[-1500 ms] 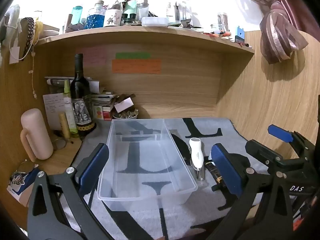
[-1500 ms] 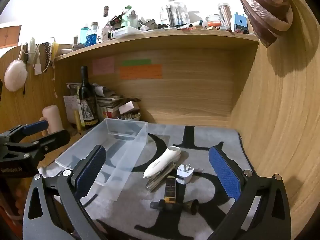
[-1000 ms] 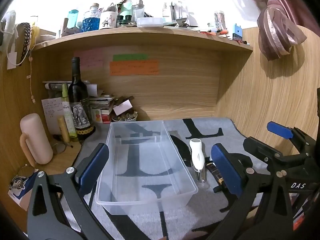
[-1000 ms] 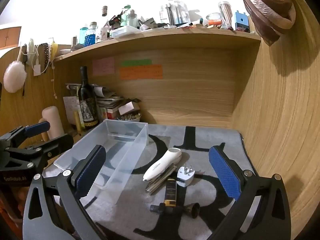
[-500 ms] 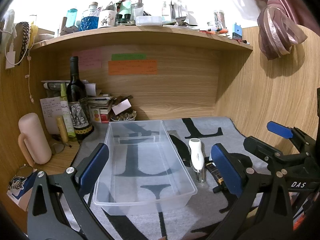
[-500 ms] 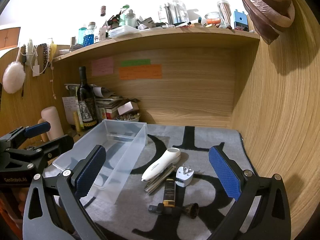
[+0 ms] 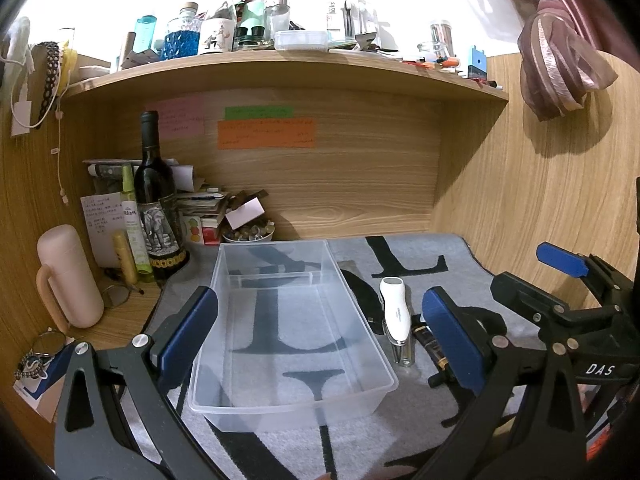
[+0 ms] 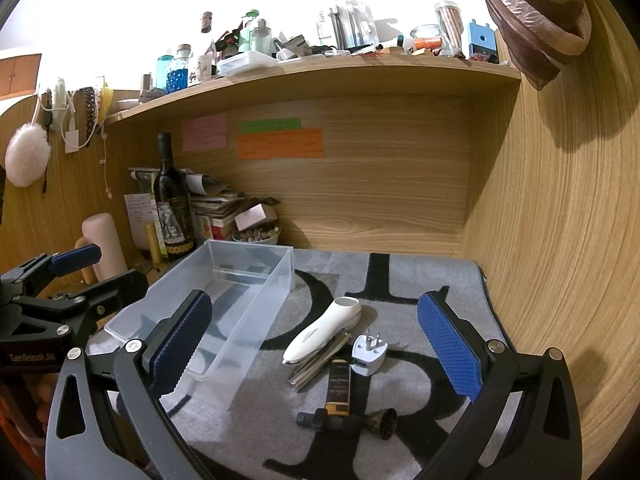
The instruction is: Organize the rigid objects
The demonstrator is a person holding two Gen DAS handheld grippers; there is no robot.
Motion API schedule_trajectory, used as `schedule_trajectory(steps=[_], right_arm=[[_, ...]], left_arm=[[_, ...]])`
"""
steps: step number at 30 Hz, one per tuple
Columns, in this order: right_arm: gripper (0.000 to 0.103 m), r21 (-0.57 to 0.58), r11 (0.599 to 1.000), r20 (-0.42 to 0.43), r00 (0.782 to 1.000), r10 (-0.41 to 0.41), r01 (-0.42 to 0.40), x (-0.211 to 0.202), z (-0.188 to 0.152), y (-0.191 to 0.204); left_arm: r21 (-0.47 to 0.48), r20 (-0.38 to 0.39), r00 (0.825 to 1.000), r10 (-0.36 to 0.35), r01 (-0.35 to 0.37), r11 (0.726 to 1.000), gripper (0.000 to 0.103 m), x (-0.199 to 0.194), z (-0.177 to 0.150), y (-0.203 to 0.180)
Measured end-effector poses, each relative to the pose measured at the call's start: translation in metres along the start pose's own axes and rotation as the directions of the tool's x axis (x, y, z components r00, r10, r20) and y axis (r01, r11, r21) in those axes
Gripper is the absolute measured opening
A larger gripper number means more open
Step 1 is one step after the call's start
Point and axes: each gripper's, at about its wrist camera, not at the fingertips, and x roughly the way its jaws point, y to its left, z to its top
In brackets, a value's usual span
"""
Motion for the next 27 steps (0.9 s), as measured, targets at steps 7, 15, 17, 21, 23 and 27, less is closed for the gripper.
schedule_trajectory(steps=[7,15,17,21,23,27], right_arm=[[0.103,-0.004,1.0,0.003,1.0,0.001,-0.001,0.0014,0.0014,-0.0024],[0.103,-0.005,1.0,0.004,1.0,0.001,-0.001,0.0011,0.0013,-0.0009],[0.103,-0.005,1.0,0.004,1.0,0.001,-0.001,0.0011,0.0014,-0.0007],[0.103,-0.005,1.0,0.004,1.0,0.0,0.0,0.001,0.0016,-0.0007],[0.103,-0.005,1.0,0.005,1.0,0.0,0.0,0.001,0.0017,-0.0007],[0.103,-0.006,1.0,0.004,1.0,0.0,0.0,0.0009,0.0017,-0.0005]], left_arm=[[-0.003,0.003,1.0,0.005,-0.005,1.0,0.103,0.0004,-0.0005,0.0039],[-0.011,-0.003,1.0,-0.003,0.003,1.0,0.103,-0.0001,-0.001,0.0064],[-0.011,-0.004,1.0,-0.002,0.002,1.0,0.103,0.0004,-0.0012,0.0066],[-0.015,-0.01,1.0,-0.006,0.006,1.0,0.103,0.0018,-0.0013,0.0063],[-0.016,-0.011,1.0,-0.008,0.008,1.0,0.103,0.002,-0.0012,0.0065],[-0.014,-0.01,1.0,-0.007,0.006,1.0,0.103,0.002,-0.0008,0.0067]])
